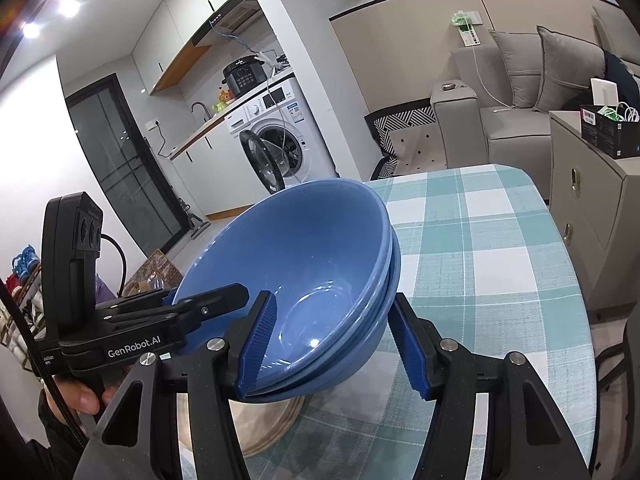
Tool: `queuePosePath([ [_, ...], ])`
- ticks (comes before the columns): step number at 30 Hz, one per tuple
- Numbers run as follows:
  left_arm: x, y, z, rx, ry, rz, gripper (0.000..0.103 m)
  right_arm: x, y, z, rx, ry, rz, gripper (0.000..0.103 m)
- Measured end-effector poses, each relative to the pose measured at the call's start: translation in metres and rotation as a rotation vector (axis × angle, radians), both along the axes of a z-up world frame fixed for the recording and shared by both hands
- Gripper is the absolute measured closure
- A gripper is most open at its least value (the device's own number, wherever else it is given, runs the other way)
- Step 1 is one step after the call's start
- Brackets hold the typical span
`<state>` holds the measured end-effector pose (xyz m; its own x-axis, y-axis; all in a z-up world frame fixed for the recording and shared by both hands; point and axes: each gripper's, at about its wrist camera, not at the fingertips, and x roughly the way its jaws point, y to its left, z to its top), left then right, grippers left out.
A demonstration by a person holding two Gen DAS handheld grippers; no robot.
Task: Organize plates and bowls
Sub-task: 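Carry the stacked blue bowls with both tools over the cream plates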
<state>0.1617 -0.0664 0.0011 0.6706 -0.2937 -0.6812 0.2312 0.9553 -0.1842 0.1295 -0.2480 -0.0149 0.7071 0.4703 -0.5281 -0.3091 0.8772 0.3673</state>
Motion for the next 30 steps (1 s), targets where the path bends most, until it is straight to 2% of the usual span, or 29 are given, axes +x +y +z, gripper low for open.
queuePosePath([
  [13, -0.011, 0.018, -0.001, -0.017, -0.001, 0.007, 0.062, -0.005, 0.019, 0.006, -0.009, -0.016, 0.008, 0.044],
  [30, -0.03, 0.06, 0.004, -0.034, -0.029, 0.065, 0.062, -0.015, 0.06, 0.01, -0.019, -0.007, 0.065, 0.044],
])
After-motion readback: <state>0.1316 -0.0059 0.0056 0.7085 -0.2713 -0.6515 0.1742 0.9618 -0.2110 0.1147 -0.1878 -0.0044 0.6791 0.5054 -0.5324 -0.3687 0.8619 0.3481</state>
